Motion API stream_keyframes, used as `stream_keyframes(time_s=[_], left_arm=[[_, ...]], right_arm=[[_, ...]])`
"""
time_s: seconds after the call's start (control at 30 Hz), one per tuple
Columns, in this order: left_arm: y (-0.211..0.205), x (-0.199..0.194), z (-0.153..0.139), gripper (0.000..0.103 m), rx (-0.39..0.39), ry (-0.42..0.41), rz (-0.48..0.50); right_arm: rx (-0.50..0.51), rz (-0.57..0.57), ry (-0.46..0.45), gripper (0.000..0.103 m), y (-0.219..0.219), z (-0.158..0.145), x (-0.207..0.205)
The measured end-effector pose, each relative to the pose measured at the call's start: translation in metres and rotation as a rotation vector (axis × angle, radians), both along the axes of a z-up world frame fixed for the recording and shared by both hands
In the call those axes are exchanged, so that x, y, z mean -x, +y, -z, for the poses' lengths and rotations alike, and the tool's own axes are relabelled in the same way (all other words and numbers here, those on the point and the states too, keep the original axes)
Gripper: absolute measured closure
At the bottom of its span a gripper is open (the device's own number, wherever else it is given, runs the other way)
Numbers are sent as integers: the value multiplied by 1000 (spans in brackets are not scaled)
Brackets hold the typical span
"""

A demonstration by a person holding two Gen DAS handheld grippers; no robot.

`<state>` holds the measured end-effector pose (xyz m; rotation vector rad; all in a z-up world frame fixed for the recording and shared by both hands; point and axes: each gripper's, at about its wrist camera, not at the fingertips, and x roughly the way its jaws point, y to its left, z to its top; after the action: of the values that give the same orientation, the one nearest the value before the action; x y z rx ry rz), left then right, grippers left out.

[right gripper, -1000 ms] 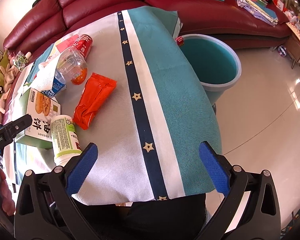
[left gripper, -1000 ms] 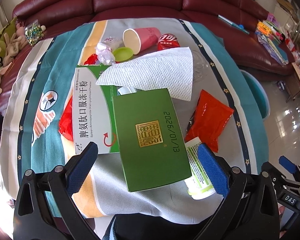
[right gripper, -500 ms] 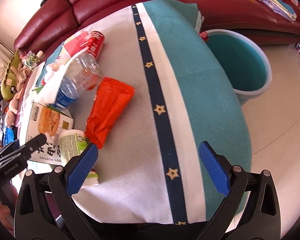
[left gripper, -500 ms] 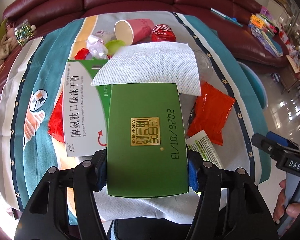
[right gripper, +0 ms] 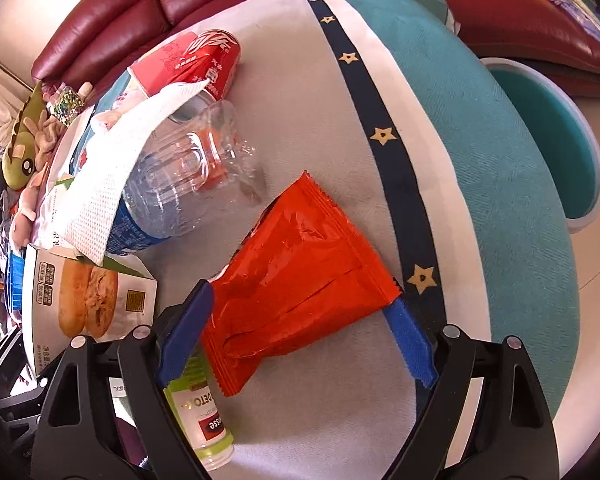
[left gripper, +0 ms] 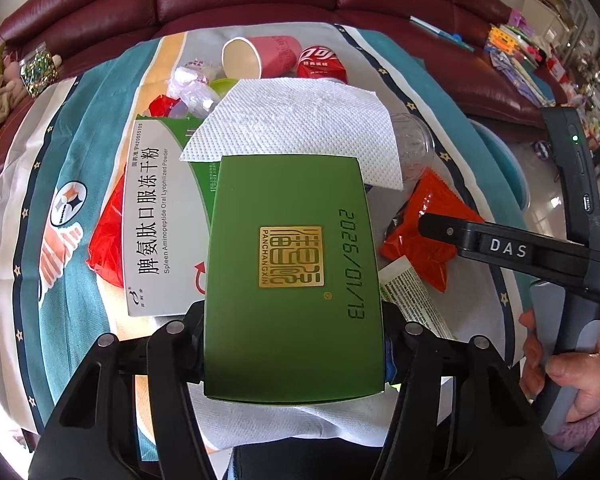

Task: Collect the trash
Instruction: 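Grasp the green gold-seal box with the left tool while the right tool grasps the red snack bag, then carry both items to the teal bin while the right tool opens, dropping the red bag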

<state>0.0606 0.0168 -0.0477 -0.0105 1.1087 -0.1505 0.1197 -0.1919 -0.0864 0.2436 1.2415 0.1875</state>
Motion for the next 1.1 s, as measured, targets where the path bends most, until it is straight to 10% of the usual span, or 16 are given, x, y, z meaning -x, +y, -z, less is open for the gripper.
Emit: stream_keyframes(time_s=[0.1, 0.2, 1.1], left_arm=[[6, 5, -8, 43, 9, -17, -6], [12, 9, -19, 43, 34, -29, -4], [2, 7, -104, 43, 96, -219, 34]], right_arm=[[-18, -15, -16, 75, 5, 0, 2], [-62, -4, -9, 91, -1, 0, 3], [46, 168, -175, 97, -93, -53, 24]])
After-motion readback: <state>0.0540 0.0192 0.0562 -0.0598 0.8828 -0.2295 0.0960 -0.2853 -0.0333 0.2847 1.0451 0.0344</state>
